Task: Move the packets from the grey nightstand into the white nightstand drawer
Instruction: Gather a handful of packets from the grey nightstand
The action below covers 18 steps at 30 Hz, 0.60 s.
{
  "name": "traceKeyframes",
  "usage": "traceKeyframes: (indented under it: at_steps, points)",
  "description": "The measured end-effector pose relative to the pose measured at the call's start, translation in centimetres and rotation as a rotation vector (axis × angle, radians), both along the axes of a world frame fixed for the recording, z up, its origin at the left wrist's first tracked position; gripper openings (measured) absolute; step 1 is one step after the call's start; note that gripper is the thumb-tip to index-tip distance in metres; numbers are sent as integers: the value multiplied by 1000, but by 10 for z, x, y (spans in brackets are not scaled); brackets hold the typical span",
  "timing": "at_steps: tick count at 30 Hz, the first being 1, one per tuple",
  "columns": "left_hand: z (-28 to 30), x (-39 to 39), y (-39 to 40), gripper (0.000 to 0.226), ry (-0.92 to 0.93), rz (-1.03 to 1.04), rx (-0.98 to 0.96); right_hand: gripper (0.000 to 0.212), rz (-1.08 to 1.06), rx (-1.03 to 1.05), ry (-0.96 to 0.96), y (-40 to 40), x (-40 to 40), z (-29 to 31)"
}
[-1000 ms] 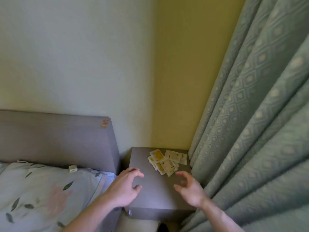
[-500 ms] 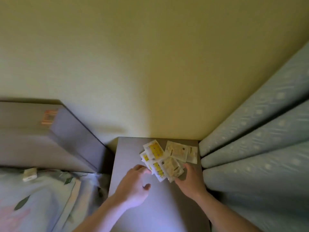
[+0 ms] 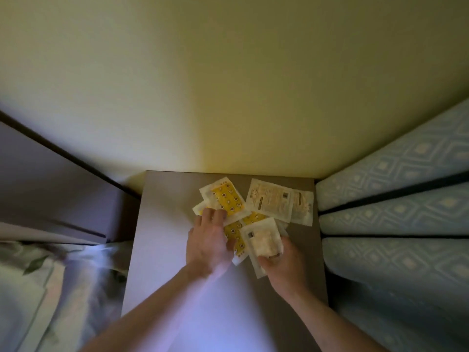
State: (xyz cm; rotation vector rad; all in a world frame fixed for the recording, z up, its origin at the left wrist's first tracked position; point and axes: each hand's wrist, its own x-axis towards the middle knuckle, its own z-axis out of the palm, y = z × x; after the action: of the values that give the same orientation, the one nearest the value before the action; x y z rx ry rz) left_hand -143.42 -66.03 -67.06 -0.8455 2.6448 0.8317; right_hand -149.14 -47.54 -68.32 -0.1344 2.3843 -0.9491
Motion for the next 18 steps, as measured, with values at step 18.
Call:
traceKeyframes:
  at_steps: [18]
  points:
    - [-20, 6, -19, 87, 13, -272, -143, 36, 273, 394, 144, -40, -126, 8]
